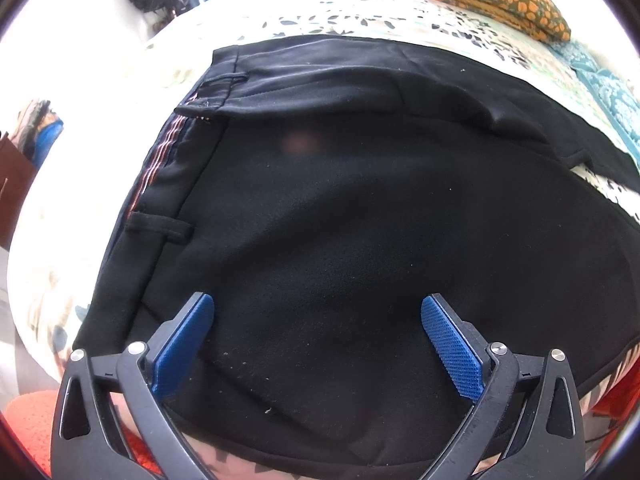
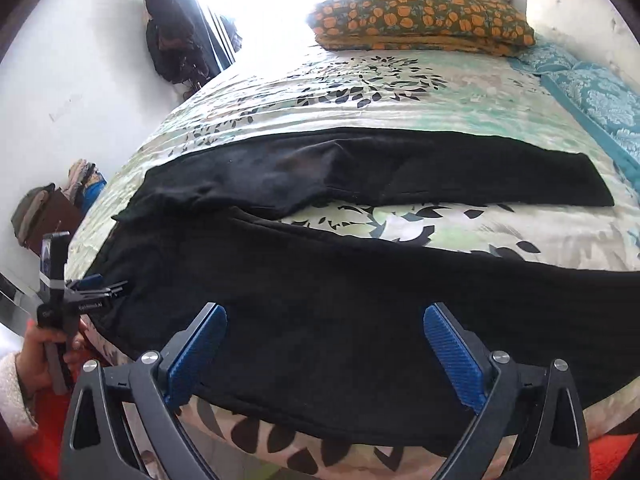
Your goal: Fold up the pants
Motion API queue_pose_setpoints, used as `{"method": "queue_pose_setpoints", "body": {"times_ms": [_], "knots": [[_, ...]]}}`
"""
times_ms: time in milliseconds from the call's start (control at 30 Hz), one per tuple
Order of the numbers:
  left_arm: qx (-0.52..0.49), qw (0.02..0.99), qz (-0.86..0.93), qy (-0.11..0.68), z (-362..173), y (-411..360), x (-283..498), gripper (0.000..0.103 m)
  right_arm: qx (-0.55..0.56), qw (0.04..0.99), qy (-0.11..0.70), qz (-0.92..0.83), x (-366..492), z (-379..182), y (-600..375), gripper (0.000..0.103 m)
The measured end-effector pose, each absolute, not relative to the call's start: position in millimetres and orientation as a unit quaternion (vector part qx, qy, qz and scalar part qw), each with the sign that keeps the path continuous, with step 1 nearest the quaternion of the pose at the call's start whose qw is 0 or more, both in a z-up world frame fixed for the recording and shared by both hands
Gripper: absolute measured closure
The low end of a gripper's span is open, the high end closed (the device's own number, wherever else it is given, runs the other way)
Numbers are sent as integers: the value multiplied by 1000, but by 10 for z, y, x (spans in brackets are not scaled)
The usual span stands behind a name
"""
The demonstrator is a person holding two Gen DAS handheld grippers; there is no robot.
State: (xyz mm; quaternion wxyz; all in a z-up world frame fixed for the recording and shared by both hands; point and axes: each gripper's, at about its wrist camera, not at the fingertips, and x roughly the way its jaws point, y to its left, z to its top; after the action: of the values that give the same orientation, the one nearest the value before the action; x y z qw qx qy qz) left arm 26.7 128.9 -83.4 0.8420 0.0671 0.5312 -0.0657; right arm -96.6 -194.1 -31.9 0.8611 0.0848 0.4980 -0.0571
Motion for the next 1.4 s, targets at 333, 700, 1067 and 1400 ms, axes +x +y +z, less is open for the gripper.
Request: {"method": "queue_pose_setpoints", "body": {"times_ms": [333, 700, 1067, 1400], "knots": [[80, 850, -61, 517, -850, 1262, 199, 0, -5, 885, 463, -50, -803, -310, -1424, 4], [-19, 854, -84, 513, -482, 1415, 125, 1, 73, 866, 489, -76, -837, -490, -1835, 4], [8, 861, -141, 489, -113, 530, 1240, 1, 266, 820, 444, -245, -789, -279, -4368, 4], [0, 836, -56, 546, -909, 468, 1879, 0, 313, 768, 478, -288, -170, -501, -6506, 4]]}}
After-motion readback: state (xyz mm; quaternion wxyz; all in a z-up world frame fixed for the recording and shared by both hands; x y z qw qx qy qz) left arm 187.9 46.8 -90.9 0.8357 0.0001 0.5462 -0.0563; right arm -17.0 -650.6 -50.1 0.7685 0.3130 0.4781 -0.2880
